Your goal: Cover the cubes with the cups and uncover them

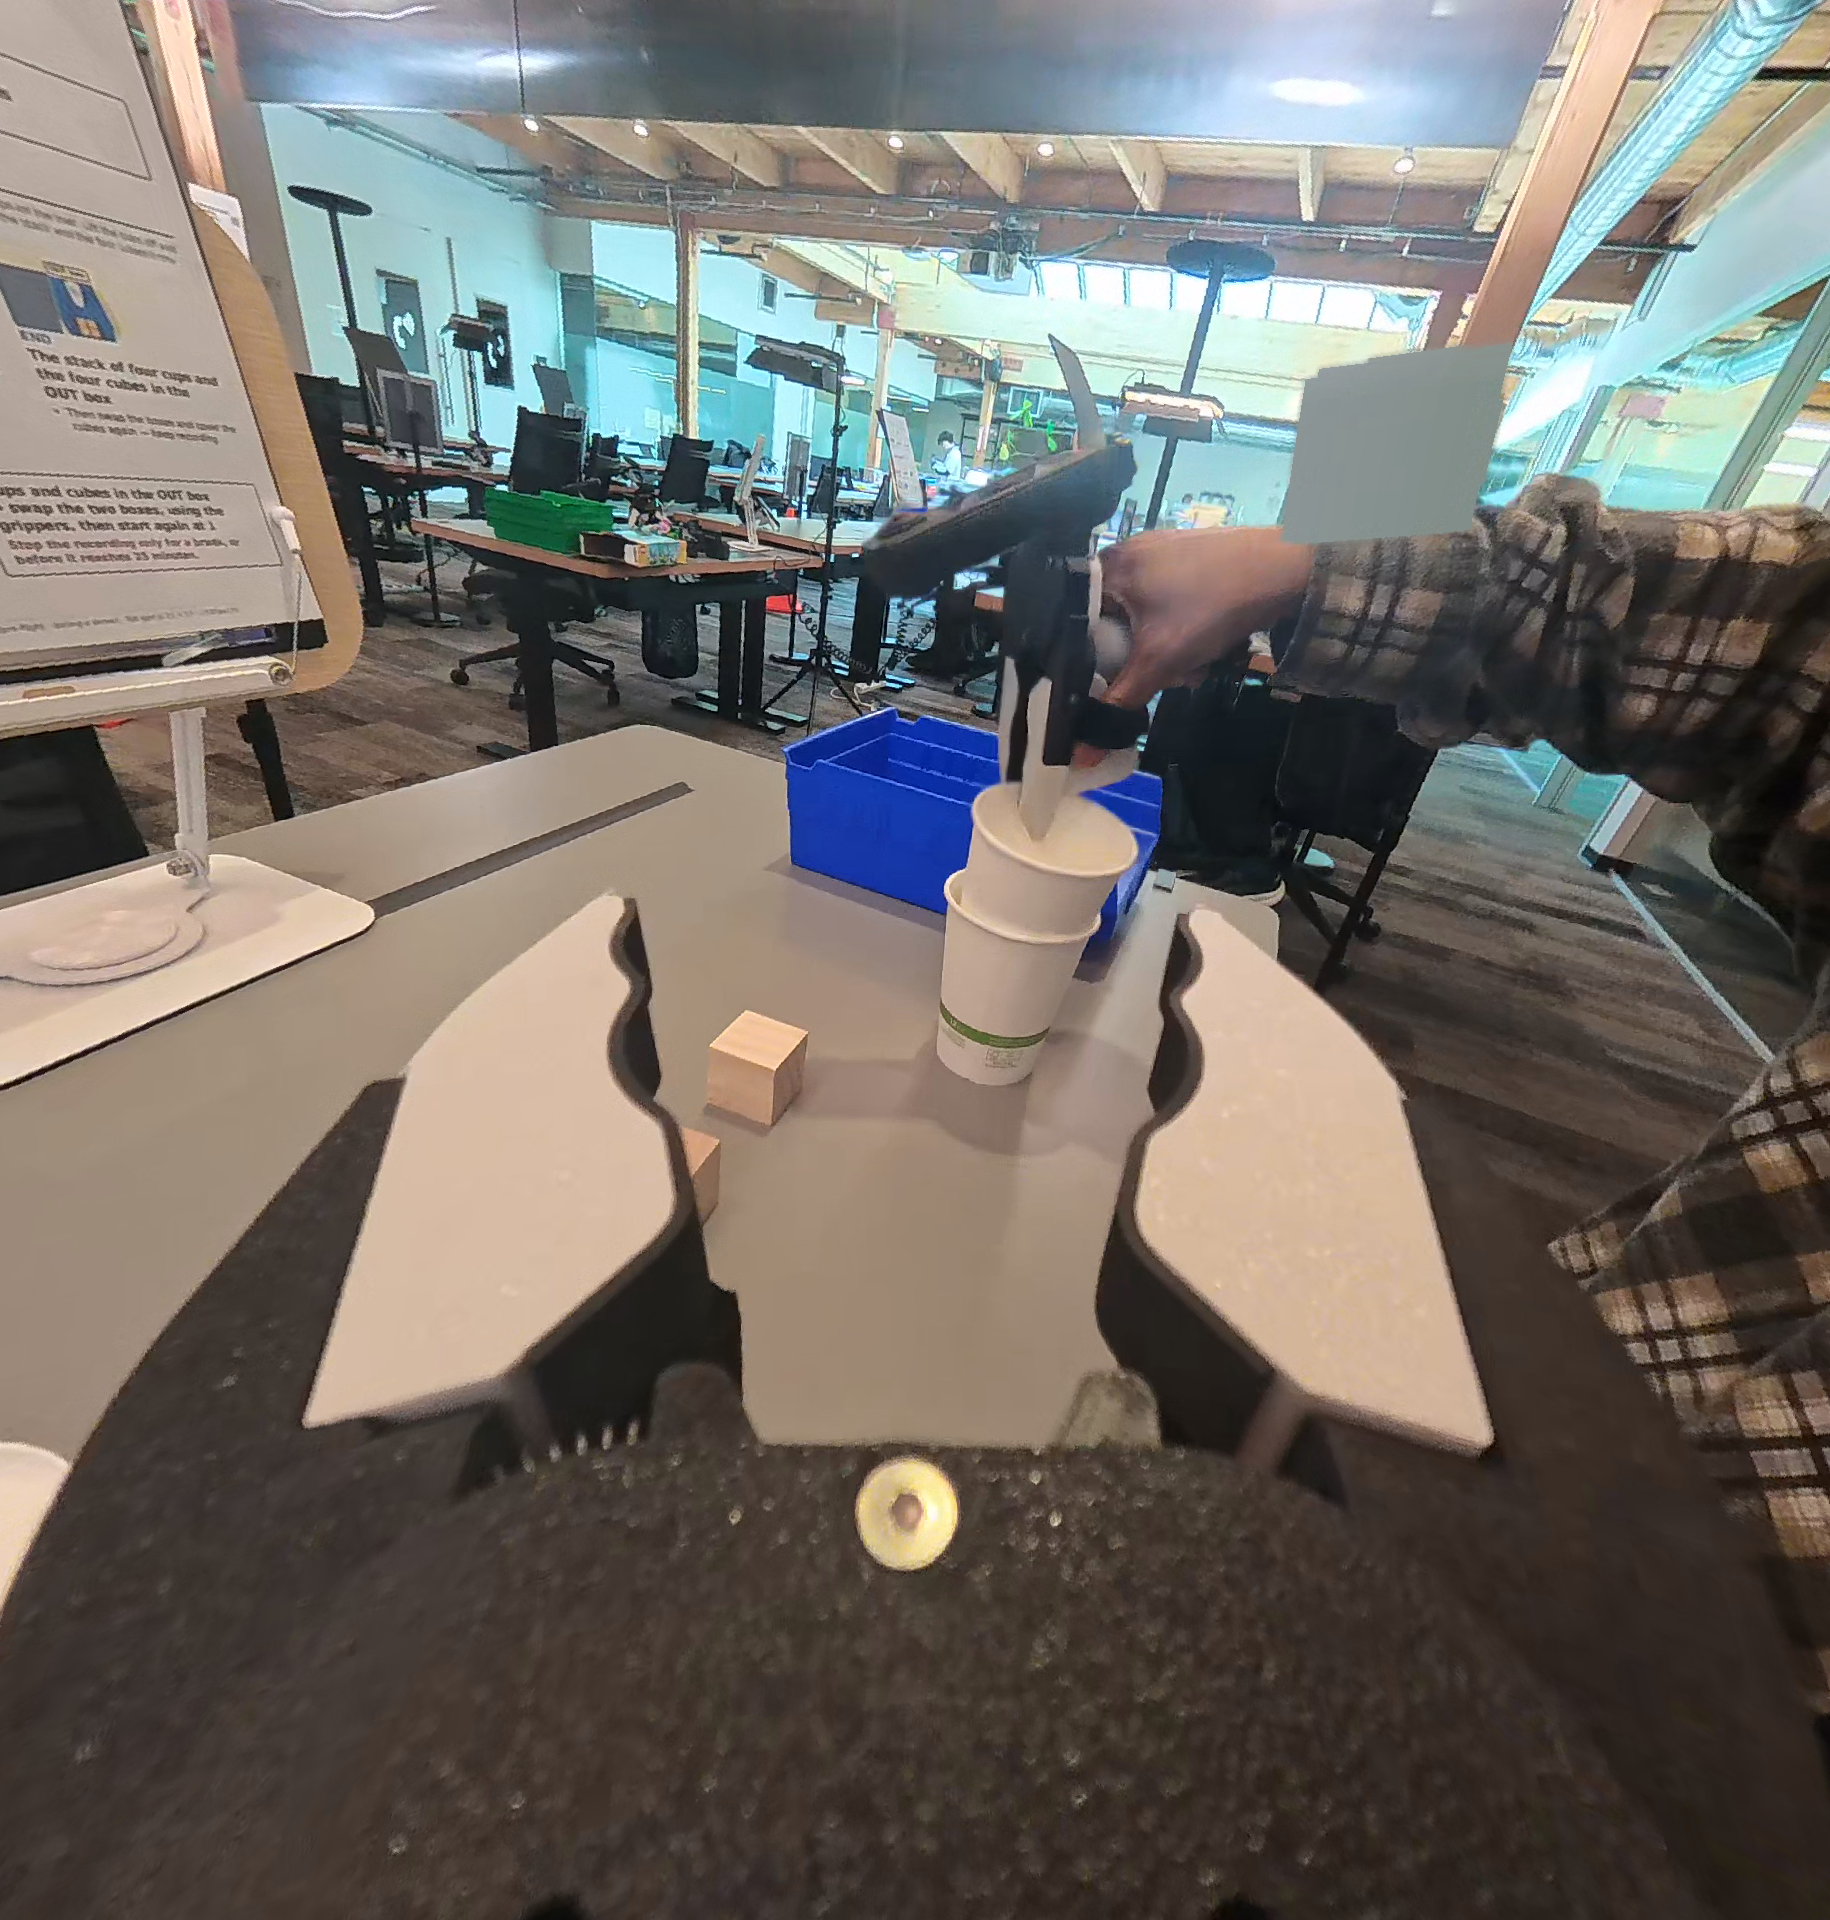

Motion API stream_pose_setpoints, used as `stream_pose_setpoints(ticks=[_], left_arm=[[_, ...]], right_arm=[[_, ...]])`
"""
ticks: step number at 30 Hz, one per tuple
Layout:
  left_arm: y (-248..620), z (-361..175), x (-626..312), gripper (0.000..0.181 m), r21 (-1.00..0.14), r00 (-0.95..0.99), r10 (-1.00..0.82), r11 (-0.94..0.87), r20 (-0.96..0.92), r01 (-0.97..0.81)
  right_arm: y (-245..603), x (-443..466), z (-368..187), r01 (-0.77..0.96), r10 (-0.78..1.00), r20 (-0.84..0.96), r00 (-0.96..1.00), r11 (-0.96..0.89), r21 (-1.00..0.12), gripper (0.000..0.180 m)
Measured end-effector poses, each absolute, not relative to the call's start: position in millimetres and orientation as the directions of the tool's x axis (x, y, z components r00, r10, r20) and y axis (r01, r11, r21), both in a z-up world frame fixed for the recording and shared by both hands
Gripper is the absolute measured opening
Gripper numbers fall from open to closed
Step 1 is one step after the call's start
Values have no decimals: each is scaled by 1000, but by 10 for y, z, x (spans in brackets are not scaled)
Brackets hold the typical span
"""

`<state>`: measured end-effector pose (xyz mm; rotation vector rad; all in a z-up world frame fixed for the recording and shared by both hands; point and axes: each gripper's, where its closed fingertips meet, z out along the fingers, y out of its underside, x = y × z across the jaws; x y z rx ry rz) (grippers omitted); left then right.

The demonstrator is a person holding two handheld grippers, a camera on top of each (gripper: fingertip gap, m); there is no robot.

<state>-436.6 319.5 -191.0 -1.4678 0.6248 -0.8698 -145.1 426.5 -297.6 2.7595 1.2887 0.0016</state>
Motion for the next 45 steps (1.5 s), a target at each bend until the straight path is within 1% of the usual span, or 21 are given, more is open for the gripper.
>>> stream_pose_setpoints(ticks=[3, 4, 6, 7, 9, 11, 13, 16, 18, 20, 23, 25, 28, 31, 35, 41, 44, 45], left_arm=[[3200, -1921, -4368, 93, -990, 573, -808, -93, 139, 108], [3206, -1927, -4375, 93, -990, 577, -806, -92, 136, 104], [3228, -1947, -4402, 94, -991, 587, -799, -91, 129, 93], [3247, -1963, -4422, 94, -992, 594, -795, -91, 123, 83], [3300, -2026, -4481, 95, -995, 618, -780, -98, 97, 33], [3368, -2133, -4570, 96, -992, 644, -764, -112, 43, -66], [3448, -2250, -4667, 96, -974, 654, -756, -131, -24, -187], [3551, -2470, -4767, 102, -890, 605, -791, -206, -93, -407], [3646, -2610, -4872, 108, -787, 576, -804, -256, -149, -561], [3728, -2703, -4933, 110, -671, 525, -829, -279, -192, -687], [3823, -2819, -4914, 114, -515, 460, -874, -325, -157, -793], [3893, -2911, -4872, 116, -419, 425, -897, -342, -121, -841], [4009, -3109, -4889, 120, -242, 396, -913, -363, -103, -900], [4147, -3274, -4930, 123, -130, 400, -910, -386, -111, -913], [4251, -3435, -4925, 123, -105, 442, -894, -433, -73, -895], [4279, -3645, -4930, 124, -96, 488, -873, -485, -5, -869], [4294, -3725, -4962, 122, -82, 495, -869, -493, -4, -866], [4290, -3747, -4955, 119, -85, 496, -869, -494, 5, -865]], right_arm=[[4275, -1415, -2996, 788, 791, -12, 612, -609, 90, 55], [4285, -1419, -2948, 797, 799, -3, 601, -599, 77, 63], [4299, -1479, -2764, 809, 809, -6, 588, -588, 11, 78], [4309, -1537, -2627, 813, 814, -10, 580, -580, -48, 85], [4317, -1684, -2293, 810, 829, -1, 559, -546, -215, 95], [4233, -1859, -1954, 787, 858, 22, 513, -460, -411, 102], [4077, -1986, -1704, 730, 872, 66, 486, -363, -579, 118], [3731, -2093, -1630, 615, 884, 73, 462, -260, -745, 121], [3499, -2145, -1768, 539, 901, 39, 432, -223, -812, 119], [3302, -2166, -2023, 501, 915, -27, 402, -245, -830, 118], [3084, -2177, -2363, 451, 922, -121, 369, -291, -844, 114], [2973, -2167, -2541, 435, 922, -158, 354, -312, -844, 112], [2862, -2142, -2711, 410, 918, -180, 353, -325, -852, 110], [2783, -2108, -2847, 417, 918, -187, 349, -331, -847, 109], [2717, -2094, -2932, 411, 919, -214, 331, -345, -844, 107], [2693, -2122, -2898, 388, 929, -214, 302, -325, -863, 104], [2694, -2135, -2892, 373, 928, -225, 296, -329, -867, 100], [2692, -2138, -2890, 370, 928, -229, 293, -331, -868, 97]])
